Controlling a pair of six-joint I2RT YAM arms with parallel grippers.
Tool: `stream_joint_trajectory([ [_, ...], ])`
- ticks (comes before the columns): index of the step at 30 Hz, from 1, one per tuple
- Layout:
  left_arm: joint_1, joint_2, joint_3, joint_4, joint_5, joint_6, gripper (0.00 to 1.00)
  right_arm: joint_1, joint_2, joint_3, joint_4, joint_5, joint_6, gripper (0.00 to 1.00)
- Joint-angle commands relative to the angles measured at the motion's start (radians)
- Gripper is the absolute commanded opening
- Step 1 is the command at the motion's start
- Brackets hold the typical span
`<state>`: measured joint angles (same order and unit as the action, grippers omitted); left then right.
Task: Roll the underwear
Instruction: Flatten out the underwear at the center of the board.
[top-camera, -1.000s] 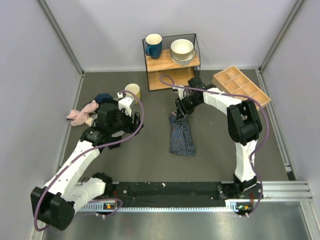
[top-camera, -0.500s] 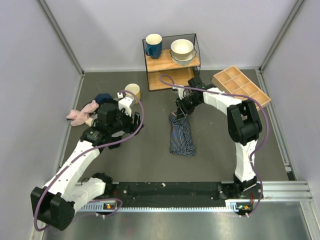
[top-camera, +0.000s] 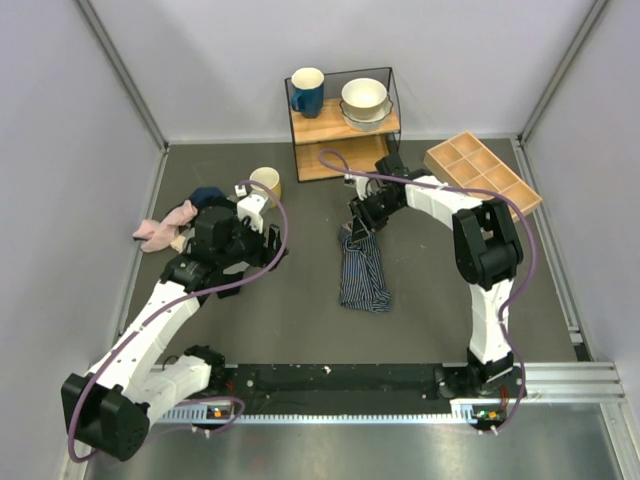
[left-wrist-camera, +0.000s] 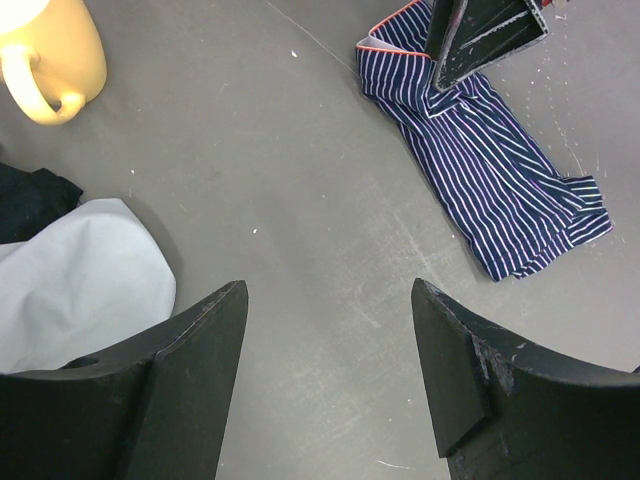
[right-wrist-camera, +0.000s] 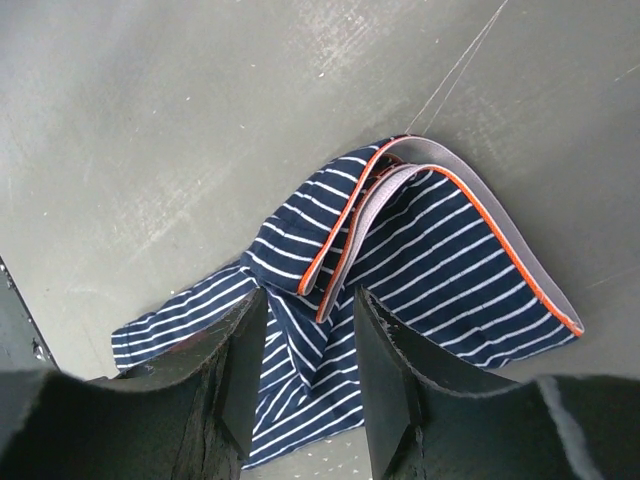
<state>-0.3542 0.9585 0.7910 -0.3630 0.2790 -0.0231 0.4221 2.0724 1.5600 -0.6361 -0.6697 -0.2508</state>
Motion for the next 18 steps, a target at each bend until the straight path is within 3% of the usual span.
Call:
stream_joint_trajectory([
  [1,0.000,0.005,0.017,0.025,0.017,0.012,0.72,0.001,0.035,0.046,-0.004,-0.033,-0.001,0.41],
  [4,0.000,0.005,0.017,0.025,0.015,0.012,0.72,0.003,0.043,0.048,-0.005,-0.036,-0.002,0.41],
  [11,0.000,0.005,0.017,0.025,0.019,0.012,0.72,0.004,0.029,0.048,-0.007,-0.036,-0.011,0.16],
  [18,0.000,0.005,0.017,0.025,0.040,0.014,0.72,0.003,-0.020,0.040,-0.014,-0.013,-0.033,0.04],
])
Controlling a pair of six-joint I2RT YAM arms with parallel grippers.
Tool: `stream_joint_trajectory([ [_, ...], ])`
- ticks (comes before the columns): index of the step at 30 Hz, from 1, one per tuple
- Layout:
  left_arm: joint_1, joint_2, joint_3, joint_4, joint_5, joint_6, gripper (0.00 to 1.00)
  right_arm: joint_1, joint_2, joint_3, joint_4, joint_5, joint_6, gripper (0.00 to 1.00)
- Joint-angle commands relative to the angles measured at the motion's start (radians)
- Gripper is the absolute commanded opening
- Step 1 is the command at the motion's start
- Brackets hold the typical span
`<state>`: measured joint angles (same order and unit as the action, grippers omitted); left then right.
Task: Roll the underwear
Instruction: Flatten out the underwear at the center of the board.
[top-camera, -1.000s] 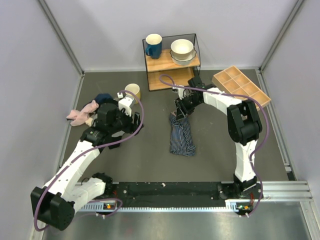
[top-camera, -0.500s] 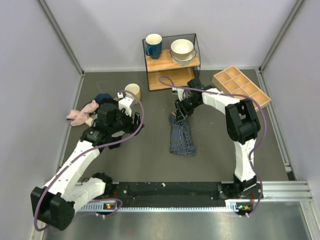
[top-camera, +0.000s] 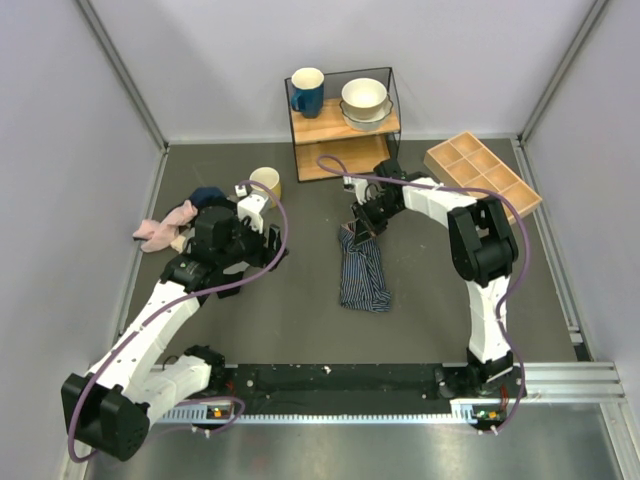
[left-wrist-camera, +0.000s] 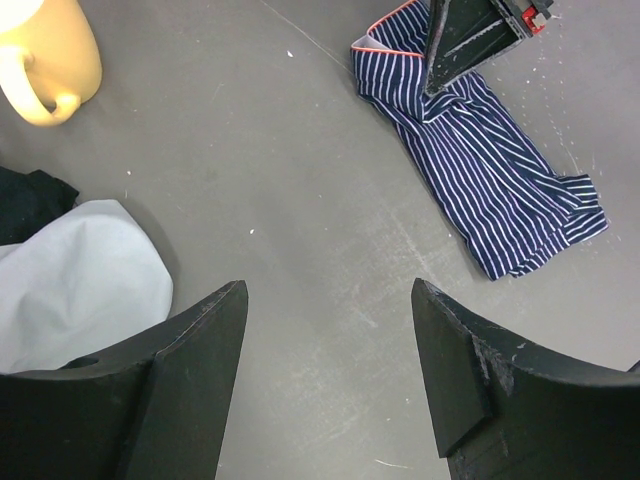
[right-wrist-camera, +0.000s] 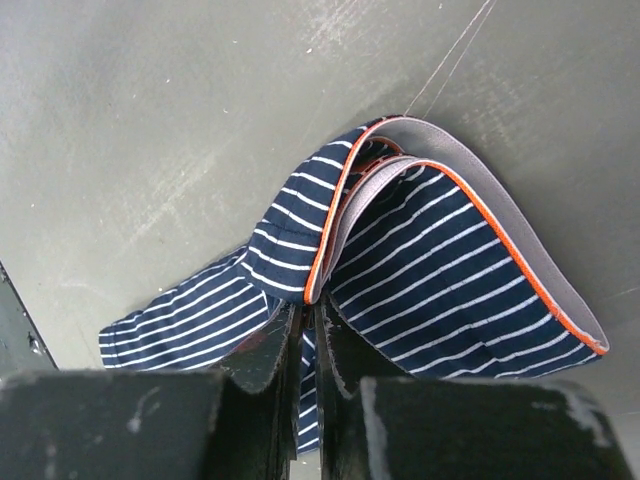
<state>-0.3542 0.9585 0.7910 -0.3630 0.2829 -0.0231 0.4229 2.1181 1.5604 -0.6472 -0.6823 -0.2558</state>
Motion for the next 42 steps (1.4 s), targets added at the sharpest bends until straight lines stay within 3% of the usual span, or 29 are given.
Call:
stream_joint_trajectory([
  [1,0.000,0.008,0.017,0.027,0.048,0.012,0.72,0.004,-0.078,0.038,-0.005,0.000,-0.034,0.04],
  [9,0.000,0.083,0.011,0.104,0.261,-0.058,0.72,0.004,-0.142,0.001,-0.011,-0.080,-0.054,0.01],
  [12,-0.008,0.161,-0.013,0.234,0.347,-0.220,0.72,0.004,-0.156,-0.006,-0.014,-0.138,-0.054,0.01],
  [13,-0.014,0.187,-0.015,0.296,0.348,-0.300,0.73,0.004,-0.155,-0.008,-0.012,-0.152,-0.053,0.01],
  [17,-0.077,0.339,0.046,0.413,0.302,-0.371,0.74,0.004,-0.132,-0.010,-0.011,-0.171,-0.043,0.01],
  [24,-0.092,0.702,0.214,0.464,0.306,-0.412,0.71,0.001,-0.118,-0.010,-0.011,-0.174,-0.028,0.01],
  [30,-0.092,0.812,0.249,0.552,0.322,-0.469,0.71,-0.006,-0.107,-0.010,-0.011,-0.175,-0.025,0.01],
  [37,-0.092,0.888,0.326,0.500,0.280,-0.439,0.55,-0.009,-0.109,-0.008,-0.011,-0.178,-0.023,0.01],
  [40,-0.092,0.916,0.350,0.477,0.274,-0.426,0.42,-0.009,-0.104,-0.007,-0.011,-0.177,-0.022,0.01],
  [42,-0.092,0.931,0.361,0.463,0.266,-0.416,0.26,-0.009,-0.101,-0.007,-0.012,-0.175,-0.023,0.01],
])
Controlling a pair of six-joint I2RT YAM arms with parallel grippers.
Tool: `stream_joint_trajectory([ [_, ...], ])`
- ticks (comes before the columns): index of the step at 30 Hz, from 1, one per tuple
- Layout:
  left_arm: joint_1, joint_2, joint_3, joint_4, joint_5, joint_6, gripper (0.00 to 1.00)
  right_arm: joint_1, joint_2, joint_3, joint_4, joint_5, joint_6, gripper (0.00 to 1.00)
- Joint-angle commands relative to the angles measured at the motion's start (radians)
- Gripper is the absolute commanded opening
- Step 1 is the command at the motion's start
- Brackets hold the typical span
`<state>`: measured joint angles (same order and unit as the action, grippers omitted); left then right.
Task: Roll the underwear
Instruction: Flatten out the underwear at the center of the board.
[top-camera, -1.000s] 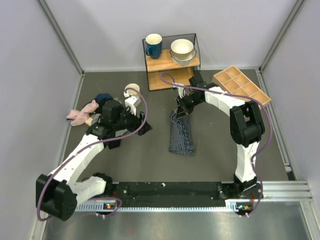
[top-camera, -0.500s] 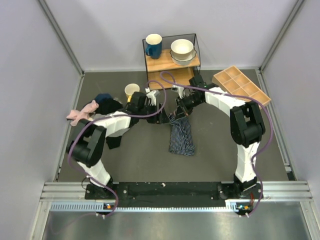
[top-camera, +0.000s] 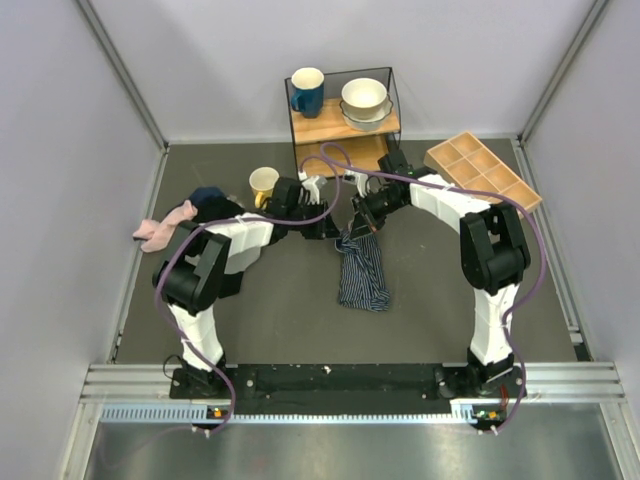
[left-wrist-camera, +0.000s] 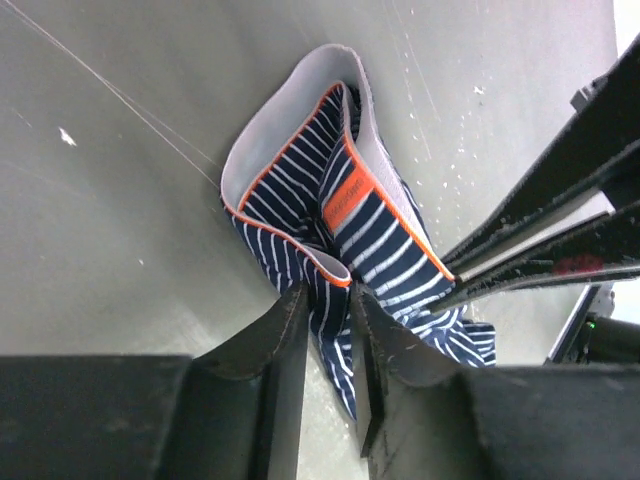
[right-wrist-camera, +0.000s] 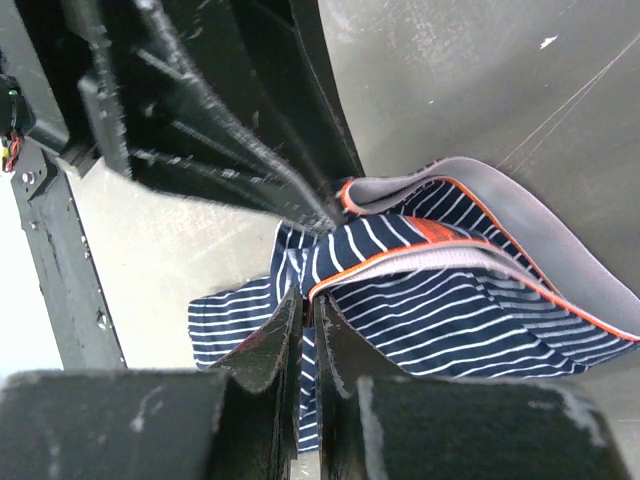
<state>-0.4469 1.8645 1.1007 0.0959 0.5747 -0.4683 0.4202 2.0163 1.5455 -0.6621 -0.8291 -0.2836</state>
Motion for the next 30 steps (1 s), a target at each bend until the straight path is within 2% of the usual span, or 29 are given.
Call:
stream_joint_trajectory([
  [1,0.001,0.028,0.060,-0.004,-0.026,0.033,0.19,-0.006,0.001,0.008,0.002,-0.027,0.003,0.01],
  [3,0.001,0.028,0.065,-0.027,-0.030,0.048,0.02,-0.008,-0.001,0.008,0.001,-0.016,0.001,0.01],
  [4,0.001,0.028,0.065,-0.039,-0.036,0.056,0.00,-0.012,-0.002,0.007,0.001,-0.012,-0.002,0.01],
  [8,0.002,-0.060,0.064,-0.126,-0.087,0.123,0.00,-0.030,-0.040,0.016,-0.019,0.059,-0.032,0.02],
  [14,0.004,-0.246,0.048,-0.289,-0.114,0.243,0.00,-0.046,-0.135,0.048,-0.174,0.174,-0.183,0.02],
  [21,0.007,-0.516,0.005,-0.458,-0.023,0.290,0.00,-0.044,-0.428,-0.054,-0.232,0.317,-0.288,0.02],
  [24,0.007,-0.642,-0.016,-0.521,0.023,0.290,0.00,-0.029,-0.583,-0.061,-0.315,0.340,-0.348,0.02],
  [30,0.007,-0.902,-0.021,-0.651,0.050,0.312,0.00,0.120,-0.902,-0.113,-0.442,0.370,-0.482,0.03],
])
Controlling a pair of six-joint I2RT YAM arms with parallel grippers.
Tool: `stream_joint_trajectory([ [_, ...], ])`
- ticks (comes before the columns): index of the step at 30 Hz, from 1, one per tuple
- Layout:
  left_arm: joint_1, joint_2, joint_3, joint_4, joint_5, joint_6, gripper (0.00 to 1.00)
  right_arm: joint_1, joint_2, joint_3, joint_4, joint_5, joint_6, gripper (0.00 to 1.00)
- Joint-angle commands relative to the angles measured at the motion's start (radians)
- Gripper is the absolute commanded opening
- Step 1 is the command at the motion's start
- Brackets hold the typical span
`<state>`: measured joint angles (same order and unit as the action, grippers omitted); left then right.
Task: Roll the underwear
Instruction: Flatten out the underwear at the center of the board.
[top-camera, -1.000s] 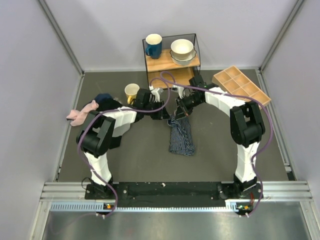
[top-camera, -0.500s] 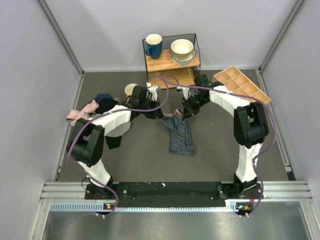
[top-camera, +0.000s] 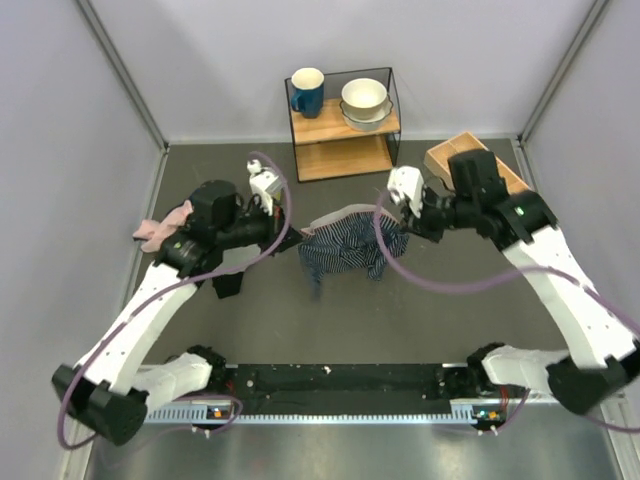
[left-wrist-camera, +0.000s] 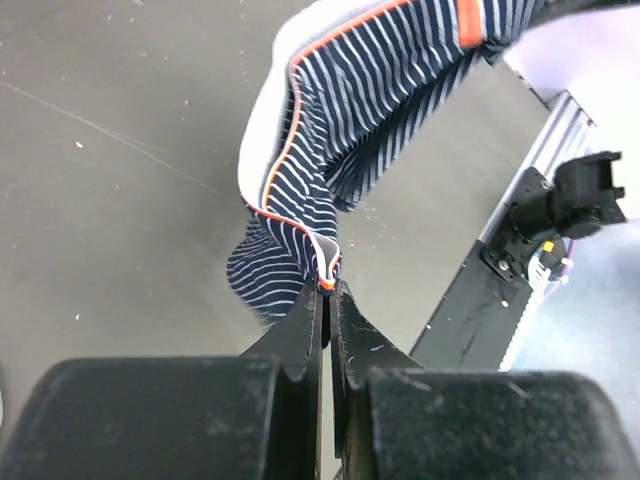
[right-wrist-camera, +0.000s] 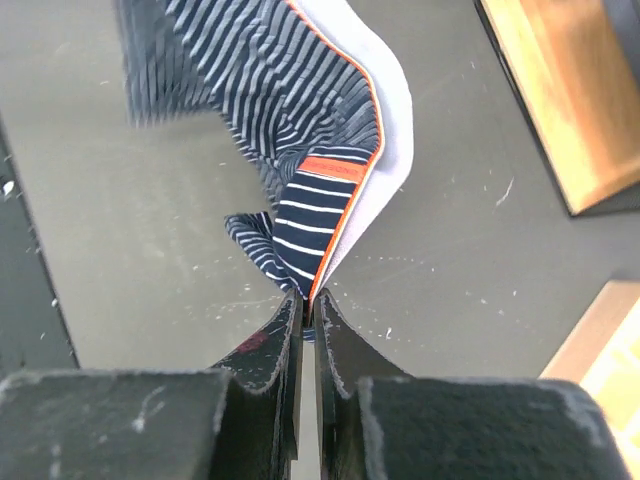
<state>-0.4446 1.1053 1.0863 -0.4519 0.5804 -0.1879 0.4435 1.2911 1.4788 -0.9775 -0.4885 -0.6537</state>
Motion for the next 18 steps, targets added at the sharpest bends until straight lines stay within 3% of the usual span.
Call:
stream_joint_trajectory([
  [1,0.004,-0.178,-0.009,-0.108,0.048,0.031,0.00,0.107,-0.217,-0.060,-0.138,0.025,-0.112,0.03],
  [7,0.004,-0.381,0.026,-0.175,0.098,0.007,0.00,0.083,-0.355,-0.041,-0.291,-0.068,-0.147,0.03],
  [11,0.004,-0.378,0.027,-0.159,0.061,-0.010,0.00,0.046,-0.401,-0.083,-0.242,-0.073,-0.112,0.04],
  [15,0.004,-0.231,0.021,-0.055,-0.075,-0.007,0.00,0.009,-0.343,-0.214,-0.041,0.184,-0.008,0.07],
  [18,0.009,0.021,0.067,0.041,-0.249,0.016,0.00,-0.129,-0.192,-0.285,0.123,0.211,0.100,0.08],
])
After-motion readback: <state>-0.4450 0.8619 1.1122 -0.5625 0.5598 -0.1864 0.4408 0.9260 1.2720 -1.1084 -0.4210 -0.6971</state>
